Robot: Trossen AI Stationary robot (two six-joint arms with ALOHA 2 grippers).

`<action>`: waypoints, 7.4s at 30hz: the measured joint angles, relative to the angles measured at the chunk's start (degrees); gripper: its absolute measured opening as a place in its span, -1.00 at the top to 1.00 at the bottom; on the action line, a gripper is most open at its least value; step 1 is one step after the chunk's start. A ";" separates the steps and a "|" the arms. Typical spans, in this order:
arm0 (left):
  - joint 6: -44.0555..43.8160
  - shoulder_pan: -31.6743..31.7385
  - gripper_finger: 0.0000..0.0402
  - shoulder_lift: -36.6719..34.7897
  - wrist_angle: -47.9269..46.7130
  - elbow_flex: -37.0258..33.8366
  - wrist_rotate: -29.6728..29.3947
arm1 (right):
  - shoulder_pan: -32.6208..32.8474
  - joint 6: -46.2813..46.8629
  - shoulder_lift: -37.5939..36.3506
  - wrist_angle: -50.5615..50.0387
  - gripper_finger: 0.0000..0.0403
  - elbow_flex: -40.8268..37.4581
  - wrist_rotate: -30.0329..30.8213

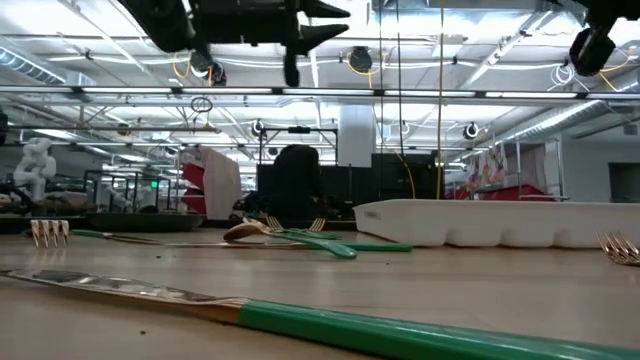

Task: Sort silverware
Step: Put the green spoon into the white silverware organizer

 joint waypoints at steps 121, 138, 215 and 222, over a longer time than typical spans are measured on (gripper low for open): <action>9.07 1.96 0.59 -23.46 -54.13 0.04 -19.73 | -63.40 29.92 99.46 -84.71 1.00 44.27 -20.03; 8.99 2.74 0.59 -23.46 -56.41 0.04 -15.61 | -59.10 21.20 105.60 -82.90 1.00 55.42 -5.26; 7.74 2.77 0.59 -23.57 -56.13 0.04 -15.91 | -70.79 34.01 71.58 13.33 1.00 1.12 -55.90; 7.68 2.77 0.59 -23.57 -56.13 0.04 -15.91 | -71.14 31.59 72.28 12.85 1.00 3.01 -55.41</action>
